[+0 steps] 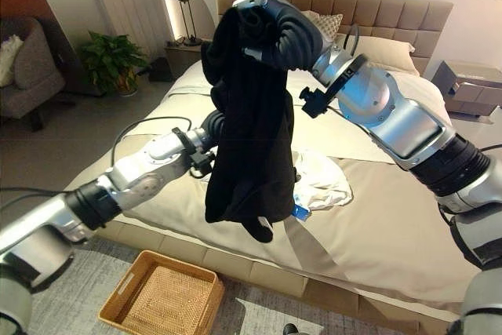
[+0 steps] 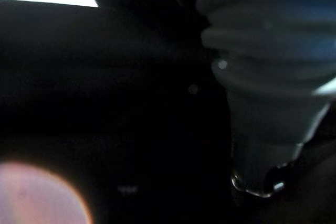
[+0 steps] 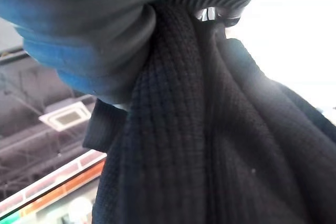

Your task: Pick up clothes into the bucket

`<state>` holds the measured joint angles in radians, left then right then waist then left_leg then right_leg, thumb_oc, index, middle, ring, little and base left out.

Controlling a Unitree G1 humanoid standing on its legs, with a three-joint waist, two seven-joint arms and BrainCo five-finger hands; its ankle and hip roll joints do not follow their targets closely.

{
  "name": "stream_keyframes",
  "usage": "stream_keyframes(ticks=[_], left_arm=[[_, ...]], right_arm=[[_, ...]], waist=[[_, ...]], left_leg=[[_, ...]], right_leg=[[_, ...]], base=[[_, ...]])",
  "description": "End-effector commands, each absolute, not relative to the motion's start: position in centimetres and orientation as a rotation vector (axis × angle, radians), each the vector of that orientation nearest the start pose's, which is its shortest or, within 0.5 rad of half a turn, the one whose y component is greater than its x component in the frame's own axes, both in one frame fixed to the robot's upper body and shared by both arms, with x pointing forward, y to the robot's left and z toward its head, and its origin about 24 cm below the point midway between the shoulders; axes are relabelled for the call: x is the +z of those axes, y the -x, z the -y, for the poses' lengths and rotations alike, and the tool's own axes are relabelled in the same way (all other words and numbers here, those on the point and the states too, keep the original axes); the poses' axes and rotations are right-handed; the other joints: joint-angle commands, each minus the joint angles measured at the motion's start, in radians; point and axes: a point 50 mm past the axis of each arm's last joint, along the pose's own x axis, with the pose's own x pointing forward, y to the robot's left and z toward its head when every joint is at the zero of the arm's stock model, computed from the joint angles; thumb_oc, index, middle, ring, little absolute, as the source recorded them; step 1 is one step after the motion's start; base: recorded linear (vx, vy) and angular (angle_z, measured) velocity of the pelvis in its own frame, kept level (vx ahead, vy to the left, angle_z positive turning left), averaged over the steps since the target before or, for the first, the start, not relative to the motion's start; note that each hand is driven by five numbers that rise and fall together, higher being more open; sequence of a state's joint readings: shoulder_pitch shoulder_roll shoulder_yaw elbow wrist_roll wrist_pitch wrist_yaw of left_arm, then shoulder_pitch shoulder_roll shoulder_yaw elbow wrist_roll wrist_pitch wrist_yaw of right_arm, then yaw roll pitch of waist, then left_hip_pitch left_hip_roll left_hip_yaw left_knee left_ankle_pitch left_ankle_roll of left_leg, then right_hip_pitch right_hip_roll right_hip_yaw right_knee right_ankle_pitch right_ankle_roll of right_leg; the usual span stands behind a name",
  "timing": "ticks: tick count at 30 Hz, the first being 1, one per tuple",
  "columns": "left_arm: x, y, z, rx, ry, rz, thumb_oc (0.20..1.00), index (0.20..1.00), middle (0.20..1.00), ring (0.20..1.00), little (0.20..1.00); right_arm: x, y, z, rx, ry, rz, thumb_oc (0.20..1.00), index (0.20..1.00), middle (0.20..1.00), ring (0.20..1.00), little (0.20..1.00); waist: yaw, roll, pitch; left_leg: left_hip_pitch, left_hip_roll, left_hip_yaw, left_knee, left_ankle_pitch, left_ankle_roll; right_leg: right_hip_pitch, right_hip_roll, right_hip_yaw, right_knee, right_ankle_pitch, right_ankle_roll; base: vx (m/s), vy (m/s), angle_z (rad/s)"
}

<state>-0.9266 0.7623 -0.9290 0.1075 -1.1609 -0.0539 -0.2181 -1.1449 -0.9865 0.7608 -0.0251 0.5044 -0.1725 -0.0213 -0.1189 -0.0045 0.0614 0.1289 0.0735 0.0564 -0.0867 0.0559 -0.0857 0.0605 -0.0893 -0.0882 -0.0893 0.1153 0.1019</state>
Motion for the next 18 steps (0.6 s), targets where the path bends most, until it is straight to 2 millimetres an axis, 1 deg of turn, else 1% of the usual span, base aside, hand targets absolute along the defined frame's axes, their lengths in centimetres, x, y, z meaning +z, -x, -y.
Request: stream_keyframes(ticks=[1, 2, 3, 4, 5, 8, 13, 18], left_arm=[[18.4, -32.2, -8.6, -1.056, 0.071, 0.018, 1.000, 1.000, 1.000, 1.000, 1.000], [17.9, -31.9, -8.8, -1.070, 0.104, -0.002, 0.900, 0.900, 0.900, 0.900, 0.900], [17.6, -31.7, -8.9, -1.079, 0.126, -0.011, 0.567, 0.567, 0.567, 0.567, 0.567], [17.4, -31.6, -9.1, -1.084, 0.145, -0.012, 0.470, 0.470, 0.470, 0.470, 0.470], [17.1, -31.5, -9.2, -1.083, 0.181, -0.021, 0.200, 0.200, 0.200, 0.200, 0.200], [16.6, -31.2, -9.4, -1.084, 0.229, -0.012, 0.200, 0.200, 0.200, 0.200, 0.200], [16.2, -31.4, -10.3, -1.024, 0.321, 0.026, 0.200, 0.200, 0.200, 0.200, 0.200], [15.4, -31.4, -10.5, -0.981, 0.399, 0.035, 0.200, 0.200, 0.200, 0.200, 0.200]], right_arm=[[34.8, -30.3, 10.7, 0.586, 0.641, 0.921, 0.200, 0.200, 0.200, 0.200, 0.200], [34.7, -30.5, 10.6, 0.591, 0.640, 0.915, 0.200, 0.200, 0.200, 0.200, 0.200], [34.5, -30.6, 10.7, 0.590, 0.643, 0.905, 0.200, 0.200, 0.200, 0.200, 0.200], [34.4, -30.7, 10.9, 0.584, 0.648, 0.901, 0.200, 0.200, 0.200, 0.200, 0.200], [34.3, -30.8, 10.9, 0.584, 0.646, 0.897, 0.200, 0.200, 0.200, 0.200, 0.200], [33.8, -31.3, 11.2, 0.565, 0.652, 0.879, 0.200, 0.200, 0.200, 0.200, 0.200], [32.9, -32.2, 12.3, 0.511, 0.664, 0.837, 0.200, 0.200, 0.200, 0.200, 0.200], [31.8, -32.8, 13.4, 0.466, 0.663, 0.791, 0.200, 0.200, 0.200, 0.200, 0.200]], waist=[[0.012, -0.047, -0.044], [0.011, -0.047, -0.044], [0.011, -0.047, -0.044], [0.013, -0.047, -0.044], [0.014, -0.048, -0.044], [0.018, -0.050, -0.041], [0.027, -0.053, -0.037], [0.031, -0.055, -0.032]], left_leg=[[-0.022, -0.023, 0.026, 0.074, -0.079, 0.003], [-0.022, -0.022, 0.028, 0.072, -0.078, 0.003], [-0.021, -0.022, 0.029, 0.071, -0.077, 0.002], [-0.021, -0.022, 0.030, 0.070, -0.076, 0.002], [-0.022, -0.022, 0.029, 0.069, -0.075, 0.002], [-0.023, -0.023, 0.029, 0.069, -0.075, 0.003], [-0.024, -0.026, 0.027, 0.074, -0.078, 0.006], [-0.025, -0.028, 0.024, 0.073, -0.079, 0.010]], right_leg=[[0.014, -0.033, -0.019, 0.064, -0.074, 0.059], [0.014, -0.033, -0.019, 0.062, -0.073, 0.059], [0.015, -0.032, -0.018, 0.060, -0.073, 0.058], [0.015, -0.032, -0.020, 0.060, -0.074, 0.057], [0.016, -0.032, -0.022, 0.057, -0.074, 0.056], [0.020, -0.032, -0.024, 0.055, -0.073, 0.055], [0.024, -0.035, -0.027, 0.055, -0.074, 0.053], [0.024, -0.038, -0.030, 0.056, -0.075, 0.053]], base=[[0.00, 0.000, 0.00], [0.00, 0.000, 0.00], [0.00, 0.000, 0.00], [0.00, -0.005, -0.04], [0.00, 0.000, 0.00], [0.00, 0.000, 0.00], [0.00, 0.000, 0.00], [0.00, 0.000, 0.00]])
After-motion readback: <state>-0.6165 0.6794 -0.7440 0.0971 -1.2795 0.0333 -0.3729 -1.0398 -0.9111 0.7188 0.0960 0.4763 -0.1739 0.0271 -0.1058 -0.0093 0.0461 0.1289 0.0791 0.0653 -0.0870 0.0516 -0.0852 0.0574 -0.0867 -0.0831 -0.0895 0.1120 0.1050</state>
